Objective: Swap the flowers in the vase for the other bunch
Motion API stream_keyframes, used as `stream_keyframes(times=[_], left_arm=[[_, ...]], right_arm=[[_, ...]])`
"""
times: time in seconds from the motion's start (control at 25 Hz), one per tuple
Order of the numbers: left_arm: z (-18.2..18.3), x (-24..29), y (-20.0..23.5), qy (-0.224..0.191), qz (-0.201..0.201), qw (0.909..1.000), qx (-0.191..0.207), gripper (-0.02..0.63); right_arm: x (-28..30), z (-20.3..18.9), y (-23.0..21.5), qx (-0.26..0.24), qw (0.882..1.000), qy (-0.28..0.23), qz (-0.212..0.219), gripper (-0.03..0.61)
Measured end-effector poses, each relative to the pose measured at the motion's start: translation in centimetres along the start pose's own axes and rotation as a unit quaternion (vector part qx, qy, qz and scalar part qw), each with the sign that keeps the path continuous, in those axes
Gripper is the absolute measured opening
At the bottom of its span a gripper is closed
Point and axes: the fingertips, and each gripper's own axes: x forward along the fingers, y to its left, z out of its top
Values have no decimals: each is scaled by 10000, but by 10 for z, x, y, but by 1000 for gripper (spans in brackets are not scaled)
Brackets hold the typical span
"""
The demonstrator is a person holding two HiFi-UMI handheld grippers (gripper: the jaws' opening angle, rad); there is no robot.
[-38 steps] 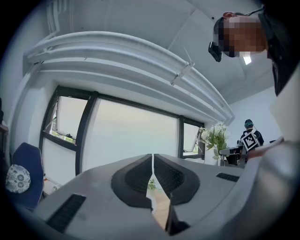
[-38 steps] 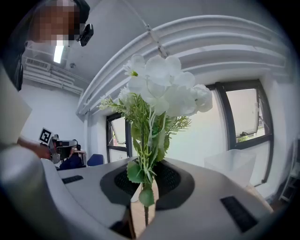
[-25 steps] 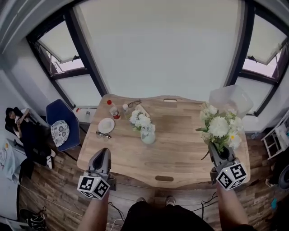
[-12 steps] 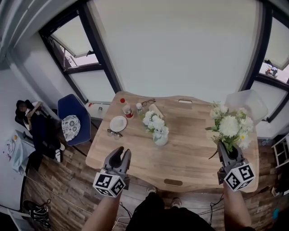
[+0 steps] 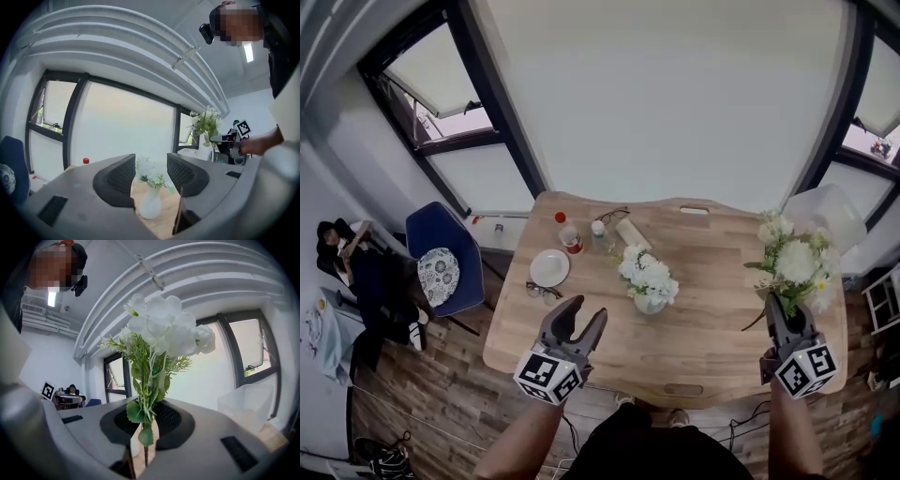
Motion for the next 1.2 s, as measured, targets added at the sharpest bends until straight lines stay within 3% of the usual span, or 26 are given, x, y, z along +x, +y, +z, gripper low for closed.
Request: stream_keyframes(times=[0.16, 0.32, 0.6, 1.04, 1.2], left_arm=[[-4, 21, 12, 30, -430, 9991, 53, 253], [-14, 43, 16, 154, -816, 9965, -2, 259], [-22, 70, 18, 228, -1118, 9931, -278, 271], [-61, 97, 24, 448, -813, 9946, -453, 284], [-60, 105, 28, 394, -651, 9950, -652, 284]], right_arm=[[16, -3, 10, 4, 9998, 48, -188, 77], [23, -5, 14, 35, 9990, 129, -415, 77], [27, -9, 14, 54, 9975, 330, -626, 77], [46, -24, -15, 132, 9981, 441, -416, 77], [55, -25, -20, 145, 9985, 455, -260, 77]])
